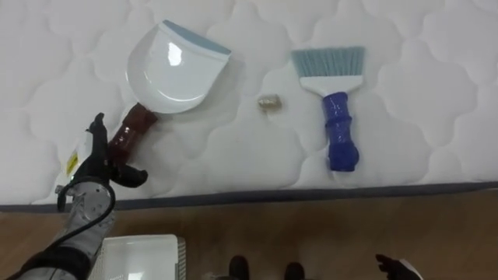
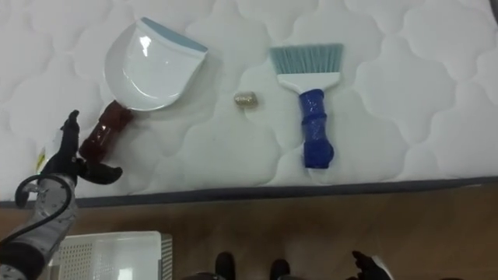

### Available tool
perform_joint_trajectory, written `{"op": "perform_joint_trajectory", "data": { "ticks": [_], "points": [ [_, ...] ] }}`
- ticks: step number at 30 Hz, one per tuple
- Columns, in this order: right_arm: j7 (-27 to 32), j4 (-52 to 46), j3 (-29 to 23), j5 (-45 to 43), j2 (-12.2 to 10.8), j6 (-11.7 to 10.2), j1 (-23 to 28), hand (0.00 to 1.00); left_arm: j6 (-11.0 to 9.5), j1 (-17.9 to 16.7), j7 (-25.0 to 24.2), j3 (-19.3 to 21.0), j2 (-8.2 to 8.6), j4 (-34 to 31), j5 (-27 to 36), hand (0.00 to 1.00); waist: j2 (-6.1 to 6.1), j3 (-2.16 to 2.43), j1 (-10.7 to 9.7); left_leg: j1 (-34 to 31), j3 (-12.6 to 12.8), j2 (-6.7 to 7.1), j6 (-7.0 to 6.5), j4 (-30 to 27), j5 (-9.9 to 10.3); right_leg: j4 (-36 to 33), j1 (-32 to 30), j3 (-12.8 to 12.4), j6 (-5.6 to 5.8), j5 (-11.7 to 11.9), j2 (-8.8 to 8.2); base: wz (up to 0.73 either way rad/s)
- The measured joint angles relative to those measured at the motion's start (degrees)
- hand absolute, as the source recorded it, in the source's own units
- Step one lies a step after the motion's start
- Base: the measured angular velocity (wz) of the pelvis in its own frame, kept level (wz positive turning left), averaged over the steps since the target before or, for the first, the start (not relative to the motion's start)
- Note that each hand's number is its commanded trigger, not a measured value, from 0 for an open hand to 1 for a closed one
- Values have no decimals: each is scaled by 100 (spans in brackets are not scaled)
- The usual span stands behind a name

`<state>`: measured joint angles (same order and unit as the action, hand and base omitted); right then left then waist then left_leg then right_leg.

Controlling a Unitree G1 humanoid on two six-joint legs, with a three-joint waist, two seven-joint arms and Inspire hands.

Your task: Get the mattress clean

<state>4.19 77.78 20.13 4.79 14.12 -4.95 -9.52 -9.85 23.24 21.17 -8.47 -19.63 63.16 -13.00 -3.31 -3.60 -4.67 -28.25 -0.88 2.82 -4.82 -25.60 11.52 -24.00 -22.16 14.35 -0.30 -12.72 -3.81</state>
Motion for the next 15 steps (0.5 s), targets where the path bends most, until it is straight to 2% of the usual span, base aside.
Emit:
{"op": "perform_joint_trajectory", "data": {
  "ticks": [5, 15],
  "points": [
    [1, -22, -1, -11, 2, -3, -4, 0, 2, 0, -103, -6, -1, 3, 44, 0, 8, 5, -6, -30, 25, -2, -4, -12, -4, -101, -84, -8, 0, 0, -21, -2],
    [107, -38, 1, -11, 1, 22, 49, 0, 23, 23, -323, -121, -4, 3, 458, 0, 25, 16, -190, -212, 101, -8, -23, -177, -14, -385, -296, -20, -31, -27, -104, 0]
  ]
}}
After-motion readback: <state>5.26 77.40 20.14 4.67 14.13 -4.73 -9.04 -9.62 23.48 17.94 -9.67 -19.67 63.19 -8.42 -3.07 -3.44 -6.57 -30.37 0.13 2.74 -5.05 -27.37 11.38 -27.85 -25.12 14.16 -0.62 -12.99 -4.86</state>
